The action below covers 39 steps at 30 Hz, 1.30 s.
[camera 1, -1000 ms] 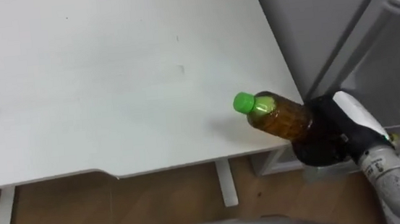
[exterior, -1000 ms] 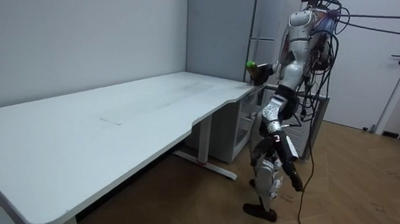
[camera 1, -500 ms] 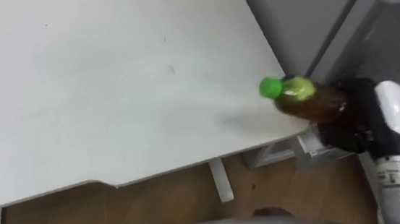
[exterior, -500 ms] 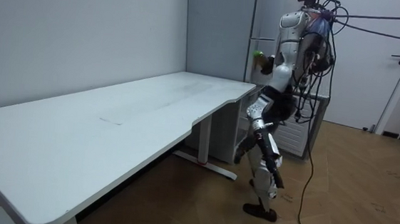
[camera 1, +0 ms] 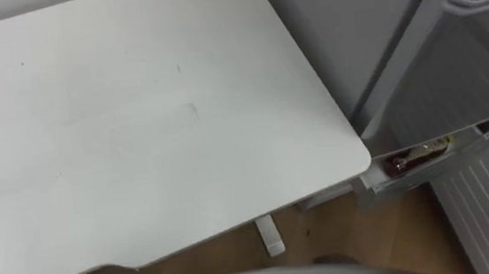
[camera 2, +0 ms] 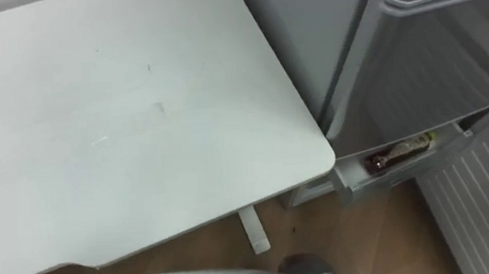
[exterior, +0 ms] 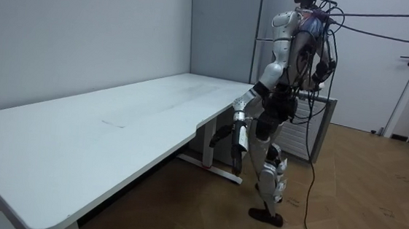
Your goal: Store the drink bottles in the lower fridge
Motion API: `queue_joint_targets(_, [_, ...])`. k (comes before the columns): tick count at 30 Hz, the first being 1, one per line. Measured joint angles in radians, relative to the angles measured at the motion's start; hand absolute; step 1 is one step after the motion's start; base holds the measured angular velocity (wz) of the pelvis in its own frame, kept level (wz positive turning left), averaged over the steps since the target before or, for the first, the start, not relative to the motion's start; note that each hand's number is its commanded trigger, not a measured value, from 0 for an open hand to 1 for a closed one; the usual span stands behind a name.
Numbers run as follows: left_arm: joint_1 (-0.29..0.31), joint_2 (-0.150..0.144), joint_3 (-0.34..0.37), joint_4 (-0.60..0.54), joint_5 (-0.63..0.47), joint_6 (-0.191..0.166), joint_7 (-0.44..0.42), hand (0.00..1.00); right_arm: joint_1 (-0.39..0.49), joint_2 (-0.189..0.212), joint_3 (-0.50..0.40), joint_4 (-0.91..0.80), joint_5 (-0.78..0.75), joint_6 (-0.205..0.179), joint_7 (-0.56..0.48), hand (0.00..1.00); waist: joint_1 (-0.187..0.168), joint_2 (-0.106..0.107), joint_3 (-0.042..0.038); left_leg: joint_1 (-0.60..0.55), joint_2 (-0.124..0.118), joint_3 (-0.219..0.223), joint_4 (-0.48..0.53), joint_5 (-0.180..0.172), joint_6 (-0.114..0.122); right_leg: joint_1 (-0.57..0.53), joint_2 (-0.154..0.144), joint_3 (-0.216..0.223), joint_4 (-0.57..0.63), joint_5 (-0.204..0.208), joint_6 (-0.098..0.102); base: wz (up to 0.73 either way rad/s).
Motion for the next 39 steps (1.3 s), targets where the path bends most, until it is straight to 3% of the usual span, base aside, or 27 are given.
queue_joint_targets(4, [0.009,0.001,-0.006,-0.012,0.01,0.008,-0.065,0.0,0.012,0.002,-0.007,0.018,0.156,-0.002,0.004,1.0,-0.003,-0.001,0.001,0.009,0.002,0.005,0.001,-0.002,-0.005,-0.002,0.002,0.015,0.015,-0.011,-0.004,-0.06])
queue_joint_targets(10, [0.04,0.001,-0.033,-0.006,0.03,0.018,-0.189,0.0,-0.021,0.005,0.038,0.094,0.389,-0.001,0.105,1.0,0.013,-0.016,0.0067,0.022,0.002,0.007,0.005,-0.007,-0.011,0.0,0.006,0.024,0.028,-0.024,-0.008,-0.03])
queue_joint_targets(15, [0.057,0.0,-0.059,0.072,0.176,0.076,-0.33,0.0,-0.094,0.004,0.051,0.162,0.537,0.027,0.2,1.0,0.059,-0.01,0.0102,0.031,0.003,0.024,0.002,-0.007,-0.012,0.002,0.01,0.032,0.027,-0.022,-0.009,-0.08])
queue_joint_targets(18, [0.073,0.004,-0.074,0.107,0.29,0.119,-0.419,0.0,-0.157,-0.003,0.063,0.176,0.644,0.044,0.26,1.0,0.065,-0.003,0.0127,0.026,0.005,0.014,0.002,-0.008,-0.012,0.007,0.01,0.023,0.01,-0.018,-0.009,0.09])
queue_joint_targets(21, [0.073,0.012,-0.075,0.139,0.345,0.17,-0.517,0.0,-0.24,-0.032,0.062,0.242,0.81,0.069,0.328,1.0,0.074,0.004,0.013,0.01,0.006,-0.016,0.007,-0.007,-0.011,0.015,0.0,-0.004,0.003,-0.016,-0.009,0.27])
queue_joint_targets(25, [0.079,0.014,-0.074,0.162,0.358,0.212,-0.591,0.0,-0.324,-0.078,0.053,0.309,0.982,0.084,0.361,1.0,0.094,0.012,0.0117,-0.025,0.006,-0.03,0.034,-0.006,-0.01,0.0,-0.005,-0.027,-0.003,-0.016,-0.009,0.17])
queue_joint_targets(27, [0.077,0.016,-0.075,0.173,0.362,0.235,-0.622,0.0,-0.385,-0.102,0.051,0.353,1.048,0.089,0.377,1.0,0.098,0.014,0.0135,-0.069,0.005,-0.035,0.065,-0.006,-0.01,-0.029,-0.02,-0.035,0.004,-0.016,-0.009,0.14])
queue_joint_targets(29, [0.055,0.018,-0.076,0.191,0.385,0.261,-0.662,0.0,-0.476,-0.133,0.035,0.418,1.122,0.107,0.389,1.0,0.096,0.013,0.0154,-0.143,-0.002,-0.068,0.107,-0.006,-0.009,-0.09,-0.032,-0.06,0.041,-0.02,-0.009,0.31])
queue_joint_targets(34, [-0.021,0.034,-0.101,0.221,0.433,0.306,-0.7,0.0,-0.653,-0.183,0.032,0.558,1.192,0.13,0.401,1.0,0.138,0.0,0.0266,-0.279,-0.003,-0.092,0.165,0.0,0.0,-0.213,-0.046,-0.078,0.086,-0.016,-0.021,0.18])
queue_joint_targets(39, [-0.055,0.039,-0.158,0.228,0.481,0.336,-0.713,0.0,-0.825,-0.211,0.031,0.689,1.212,0.146,0.401,1.0,0.145,-0.002,0.0302,-0.437,0.001,-0.122,0.25,0.007,0.002,-0.343,-0.058,-0.1,0.14,-0.008,-0.039,0.22])
